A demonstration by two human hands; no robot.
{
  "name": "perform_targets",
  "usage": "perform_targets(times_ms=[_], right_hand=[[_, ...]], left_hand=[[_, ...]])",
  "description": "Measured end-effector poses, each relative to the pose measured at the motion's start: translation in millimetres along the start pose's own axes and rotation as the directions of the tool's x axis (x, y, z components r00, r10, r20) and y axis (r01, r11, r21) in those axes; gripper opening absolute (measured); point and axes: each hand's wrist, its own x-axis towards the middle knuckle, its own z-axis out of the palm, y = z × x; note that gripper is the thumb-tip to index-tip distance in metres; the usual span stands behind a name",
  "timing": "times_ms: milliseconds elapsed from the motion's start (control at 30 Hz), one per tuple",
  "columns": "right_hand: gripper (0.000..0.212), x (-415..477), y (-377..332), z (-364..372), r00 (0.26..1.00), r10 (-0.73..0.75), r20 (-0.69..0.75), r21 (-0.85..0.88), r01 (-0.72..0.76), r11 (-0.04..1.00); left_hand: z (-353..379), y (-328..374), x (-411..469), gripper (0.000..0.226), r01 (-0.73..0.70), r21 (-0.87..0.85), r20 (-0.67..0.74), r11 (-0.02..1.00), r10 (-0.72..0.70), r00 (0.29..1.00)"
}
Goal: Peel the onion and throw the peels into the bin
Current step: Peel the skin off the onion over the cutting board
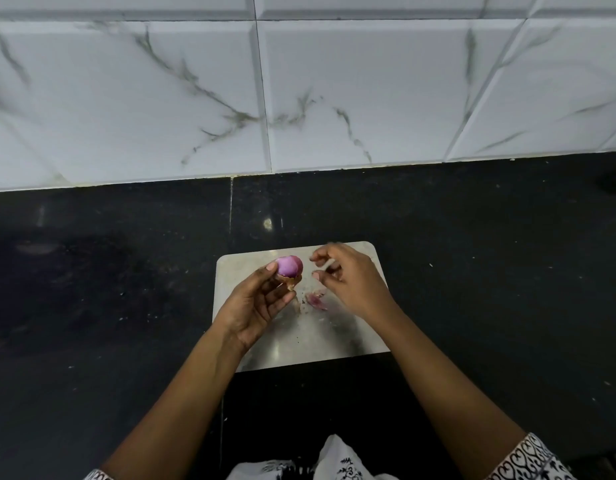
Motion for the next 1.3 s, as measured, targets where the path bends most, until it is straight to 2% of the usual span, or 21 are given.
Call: perform_targets(times_ms=[67, 100, 200, 367, 633, 733, 933, 1033, 1167, 1300], right_hand=[[0.034, 0.7, -10.8, -7.2, 0.993, -0.096, 0.071, 0.123, 0.087, 0.989], [0.036, 1.3, -15.4, -10.9, 0.982, -0.153, 0.114, 0.124, 0.138, 0.983], [0.034, 6.8, -21.8, -19.5, 0.949, -0.248, 0.197, 0.020, 0.249, 0.968], [0.027, 17.5, -25.9, -25.6, 0.927, -0.280, 0.249, -0.004, 0.291, 0.957], [0.016, 19.2, -23.1, -22.9, 0.916, -0.319, 0.245, 0.062, 0.313, 0.948], [0.015, 17.1, -20.8, -21.7, 0.930, -0.300, 0.213, 0.095, 0.285, 0.954], [0.031, 16.9, -22.7, -19.8, 0.940, -0.288, 0.184, 0.086, 0.276, 0.957], [0.024, 17.4, -22.1, -19.6, 0.941, -0.290, 0.172, 0.085, 0.279, 0.956], [0.011, 16.1, -18.0, -17.3, 0.935, -0.311, 0.168, 0.067, 0.304, 0.950], [0.021, 14.0, -22.2, -19.6, 0.965, -0.224, 0.135, 0.101, 0.211, 0.972]], left_hand=[[0.5, 0.0, 0.3, 0.041, -0.008, 0.035, 0.015, 0.999, 0.008, 1.000], [1.4, 0.6, -0.3, 0.039, -0.009, 0.049, 0.025, 0.999, 0.008, 1.000], [2.6, 4.9, -0.9, 0.031, -0.007, 0.071, 0.059, 0.997, 0.002, 0.998], [3.5, 11.7, -1.7, 0.031, -0.018, 0.158, 0.109, 0.987, 0.001, 0.994], [2.7, 14.3, -2.1, 0.025, 0.016, 0.147, 0.091, 0.989, -0.029, 0.995], [2.9, 14.4, -2.2, 0.035, 0.022, 0.131, 0.107, 0.991, -0.036, 0.994], [4.7, 17.5, -0.7, 0.031, 0.007, 0.149, 0.105, 0.989, -0.023, 0.994], [6.0, 17.9, -0.6, 0.021, 0.009, 0.145, 0.104, 0.989, -0.025, 0.994], [5.4, 16.4, -1.1, 0.023, 0.005, 0.131, 0.103, 0.991, -0.018, 0.995], [6.1, 14.6, -1.1, 0.028, -0.034, 0.115, 0.122, 0.993, 0.020, 0.992]])
